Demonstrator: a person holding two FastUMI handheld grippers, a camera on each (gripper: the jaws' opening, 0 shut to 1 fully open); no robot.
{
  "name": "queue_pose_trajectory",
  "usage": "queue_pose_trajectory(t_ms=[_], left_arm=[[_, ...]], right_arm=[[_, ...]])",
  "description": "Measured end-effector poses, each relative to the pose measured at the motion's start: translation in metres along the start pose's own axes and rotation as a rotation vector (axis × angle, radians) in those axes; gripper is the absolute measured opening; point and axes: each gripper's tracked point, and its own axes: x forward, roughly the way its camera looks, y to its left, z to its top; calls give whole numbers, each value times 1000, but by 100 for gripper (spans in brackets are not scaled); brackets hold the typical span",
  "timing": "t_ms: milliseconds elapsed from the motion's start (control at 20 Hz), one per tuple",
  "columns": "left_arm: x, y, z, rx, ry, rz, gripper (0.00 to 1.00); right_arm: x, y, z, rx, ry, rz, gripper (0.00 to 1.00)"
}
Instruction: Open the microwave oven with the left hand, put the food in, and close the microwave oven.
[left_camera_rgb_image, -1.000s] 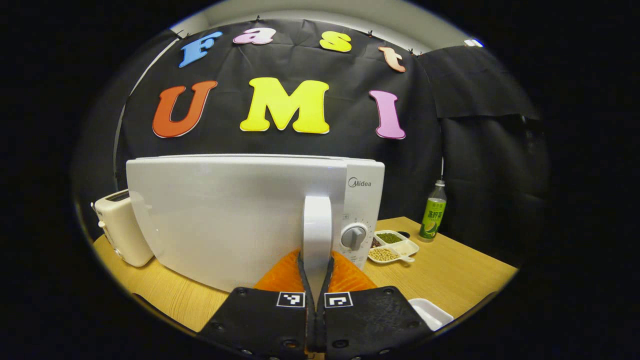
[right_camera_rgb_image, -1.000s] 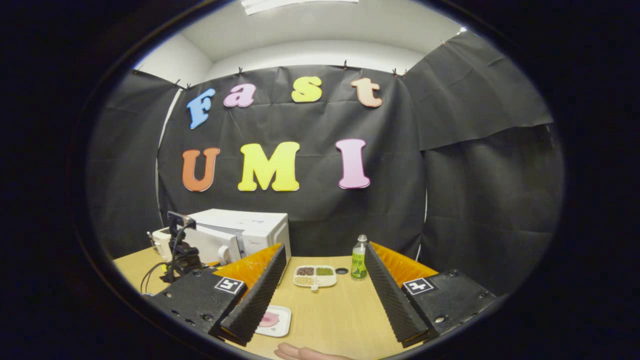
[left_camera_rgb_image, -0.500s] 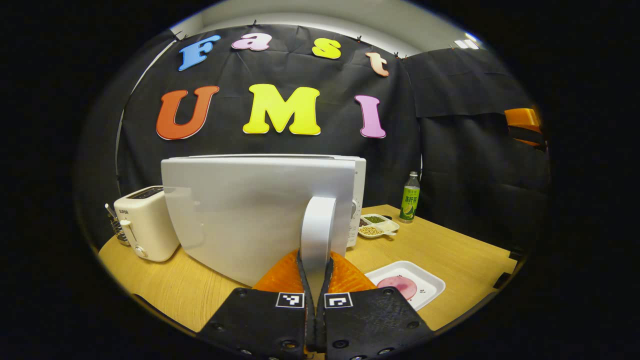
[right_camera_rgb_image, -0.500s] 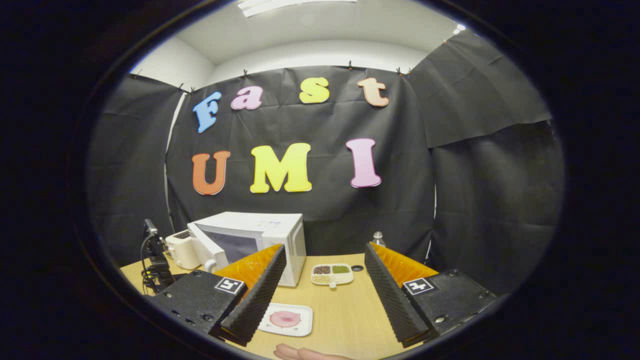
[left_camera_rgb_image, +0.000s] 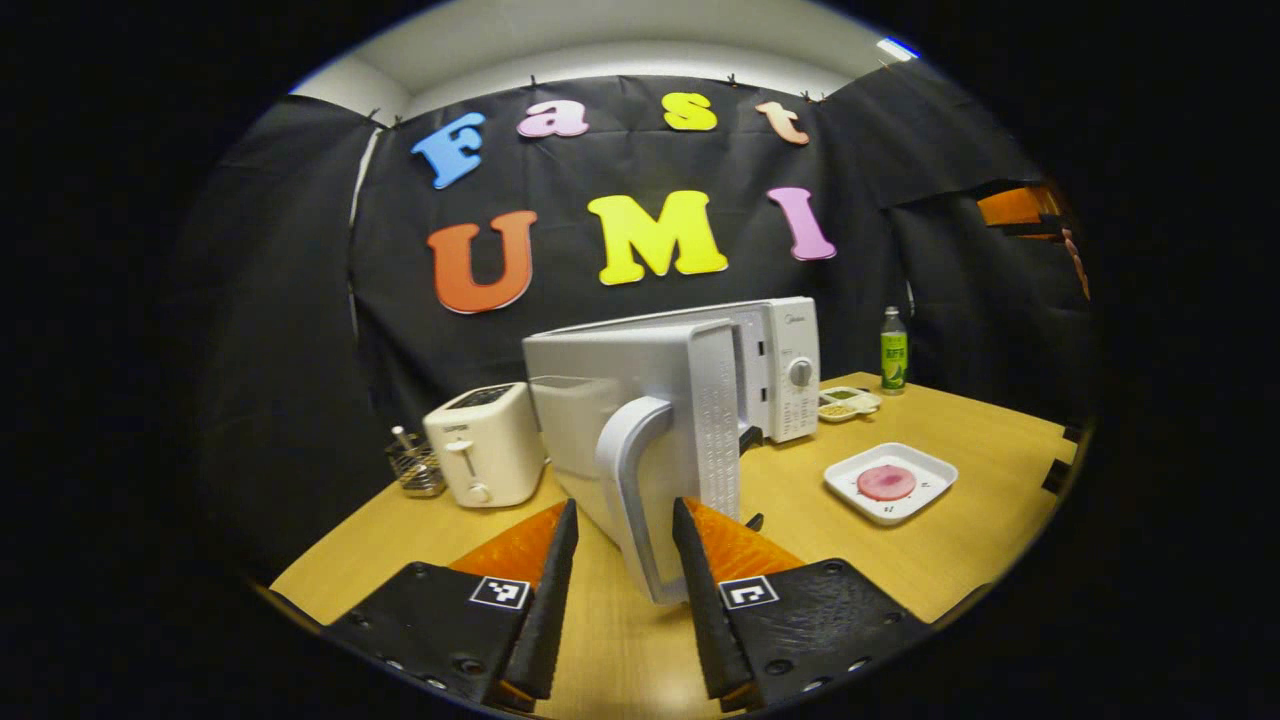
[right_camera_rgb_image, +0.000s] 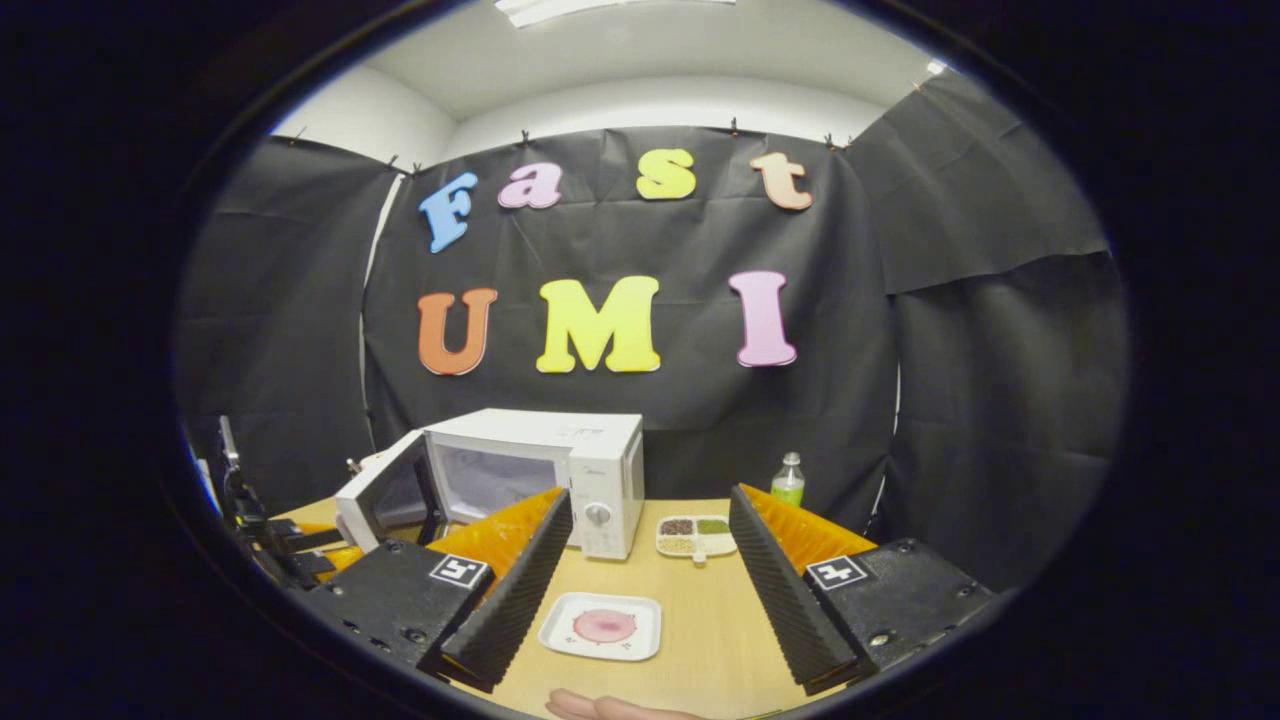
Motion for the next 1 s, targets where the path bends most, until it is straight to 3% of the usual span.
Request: queue_pose_trajectory(t_ms=[50, 100, 150, 200, 300, 350, 400, 450, 500, 550, 650, 800, 1000], left_arm=[[-9, 13, -6, -33, 22, 28, 51], [-20, 23, -10, -65, 42, 54, 75], [-31, 35, -10, -93, 50, 82, 72], [-38, 45, -5, -121, 44, 101, 93], [-54, 57, 8, -152, 22, 128, 94], [-60, 64, 17, -151, 2, 153, 83], [-66, 71, 25, -143, -13, 181, 95], [-70, 74, 32, -139, -23, 192, 95], [-72, 74, 41, -149, -28, 194, 95], [-77, 73, 51, -160, -39, 194, 95], [-81, 72, 64, -186, -51, 197, 95], [-83, 72, 88, -217, -58, 199, 95], [-81, 76, 124, -208, -107, 241, 95]], right_arm=[[1, 0, -5, -1, 15, 1, 96], [3, -2, -8, -1, 26, -8, 96], [5, -5, -9, -5, 29, -20, 100], [5, -7, -10, -8, 34, -26, 100], [6, -8, -11, -9, 42, -32, 100], [8, -11, -11, -14, 44, -39, 96], [9, -13, -10, -20, 49, -42, 100], [11, -14, -10, -25, 56, -43, 96], [13, -15, -10, -27, 65, -38, 100], [17, -15, -11, -31, 79, -31, 96], [28, -21, -17, -32, 122, -33, 100], [51, -26, -34, -22, 224, -23, 96], [81, -29, -80, -9, 466, 23, 100]])
